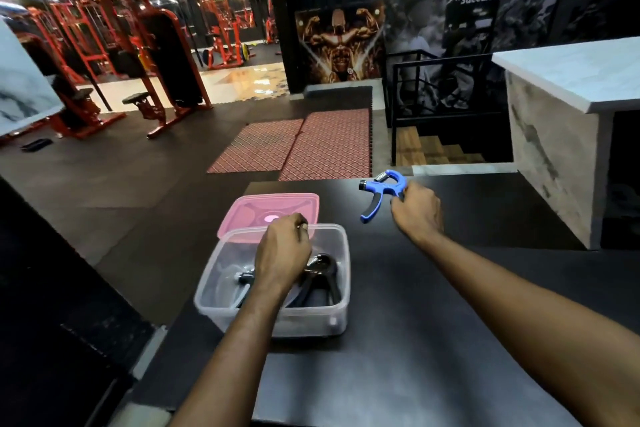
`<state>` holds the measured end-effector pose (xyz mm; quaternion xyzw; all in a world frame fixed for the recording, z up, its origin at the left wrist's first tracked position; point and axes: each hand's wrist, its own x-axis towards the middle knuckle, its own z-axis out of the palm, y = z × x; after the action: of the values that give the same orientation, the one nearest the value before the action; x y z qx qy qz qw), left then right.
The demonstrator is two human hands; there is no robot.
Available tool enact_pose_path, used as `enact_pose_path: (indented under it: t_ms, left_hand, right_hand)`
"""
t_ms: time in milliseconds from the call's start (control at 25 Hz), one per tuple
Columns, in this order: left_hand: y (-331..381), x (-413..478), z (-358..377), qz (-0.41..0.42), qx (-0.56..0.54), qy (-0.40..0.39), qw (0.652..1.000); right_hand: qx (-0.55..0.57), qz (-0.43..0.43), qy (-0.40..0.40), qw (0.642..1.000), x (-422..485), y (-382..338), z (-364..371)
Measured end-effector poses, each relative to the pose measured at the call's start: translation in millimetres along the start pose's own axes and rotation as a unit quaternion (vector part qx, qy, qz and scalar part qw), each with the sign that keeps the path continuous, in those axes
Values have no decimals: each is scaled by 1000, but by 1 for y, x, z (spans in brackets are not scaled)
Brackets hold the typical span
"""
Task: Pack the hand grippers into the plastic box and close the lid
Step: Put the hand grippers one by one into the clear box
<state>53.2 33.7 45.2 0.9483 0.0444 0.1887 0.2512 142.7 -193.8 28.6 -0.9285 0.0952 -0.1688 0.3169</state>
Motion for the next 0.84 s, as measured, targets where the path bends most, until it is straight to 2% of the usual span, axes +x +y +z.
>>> enact_pose_path:
  t_ms: [240, 440, 520, 640, 840]
  left_hand:
    - [-99, -3, -61, -37, -12, 26, 999]
    - [-157, -10, -65, -27, -43, -59, 997]
    - [-167, -15, -63, -40, -85, -81, 992]
    - [-172, -20, -61, -56, -139, -82, 985]
    - [-170, -22, -60, -82, -169, -87, 978]
  right_hand:
    - [-3, -42, -9, 999, -50, -90, 26]
    - [-49, -71, -41, 995, -94, -131, 45]
    - [-71, -82, -74, 991, -111, -140, 52]
    - [-114, -132, -163, 971, -128, -147, 69]
    - [-181, -105, -252, 945, -140, -151, 110]
